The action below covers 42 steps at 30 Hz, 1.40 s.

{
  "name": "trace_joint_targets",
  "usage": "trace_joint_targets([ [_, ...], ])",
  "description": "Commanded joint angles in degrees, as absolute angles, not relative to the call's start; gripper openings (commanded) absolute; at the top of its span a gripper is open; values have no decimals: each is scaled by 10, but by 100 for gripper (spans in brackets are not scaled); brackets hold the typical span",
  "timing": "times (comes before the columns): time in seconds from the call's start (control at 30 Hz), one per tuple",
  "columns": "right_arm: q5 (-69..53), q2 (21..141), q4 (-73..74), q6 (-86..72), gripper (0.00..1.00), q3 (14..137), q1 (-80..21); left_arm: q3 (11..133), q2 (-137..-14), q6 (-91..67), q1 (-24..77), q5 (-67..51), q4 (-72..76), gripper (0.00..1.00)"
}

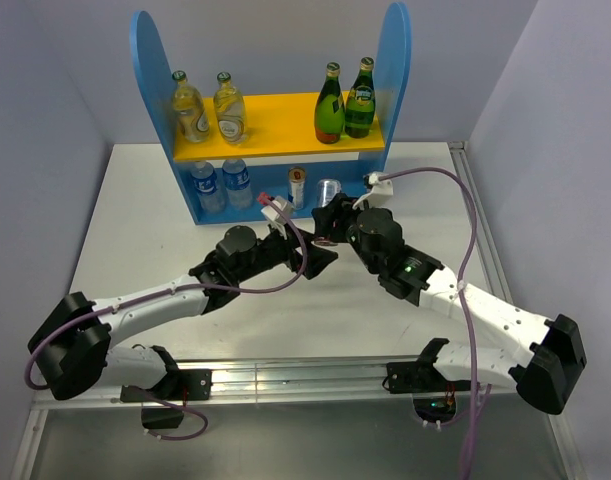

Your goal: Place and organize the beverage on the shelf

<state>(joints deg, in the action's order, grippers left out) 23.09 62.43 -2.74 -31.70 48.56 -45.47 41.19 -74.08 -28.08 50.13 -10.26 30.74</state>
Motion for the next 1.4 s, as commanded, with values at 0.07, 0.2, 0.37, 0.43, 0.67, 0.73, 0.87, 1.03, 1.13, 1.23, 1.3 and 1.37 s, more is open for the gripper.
trace_joint_targets([
  [0.07, 172, 577, -101, -330, 0, 477, -453, 439, -751, -291, 504, -114, 366, 99],
  [0.2, 147, 572, -105, -336, 0, 462, -453, 439, -750, -288, 504, -110, 375, 99],
  [0.37, 121, 567, -130, -347, 0, 437, -453, 444, -748, -289, 504, -86, 375, 99],
  [0.43, 113, 562, -138, -354, 0, 425, -454, 443, -749, -291, 504, -72, 372, 99],
  [0.67, 108, 542, -115, -359, 0, 431, -454, 432, -762, -273, 504, -8, 353, 99],
  [0.73, 111, 530, -102, -357, 0, 434, -454, 428, -764, -268, 503, -3, 352, 99],
  [0.87, 112, 512, -77, -354, 0, 448, -453, 415, -769, -266, 493, 18, 355, 99],
  [1.03, 112, 497, -62, -353, 0, 452, -453, 409, -776, -263, 482, 17, 359, 99],
  [1.13, 113, 493, -51, -352, 0, 455, -454, 406, -779, -258, 475, 22, 352, 99],
  [1.23, 112, 485, -40, -351, 0, 460, -453, 394, -779, -257, 466, 23, 355, 99],
  [1.3, 112, 482, -33, -348, 0, 465, -454, 381, -778, -258, 461, 29, 359, 99],
  [1.37, 114, 477, -23, -347, 0, 468, -453, 370, -778, -261, 452, 31, 360, 99],
])
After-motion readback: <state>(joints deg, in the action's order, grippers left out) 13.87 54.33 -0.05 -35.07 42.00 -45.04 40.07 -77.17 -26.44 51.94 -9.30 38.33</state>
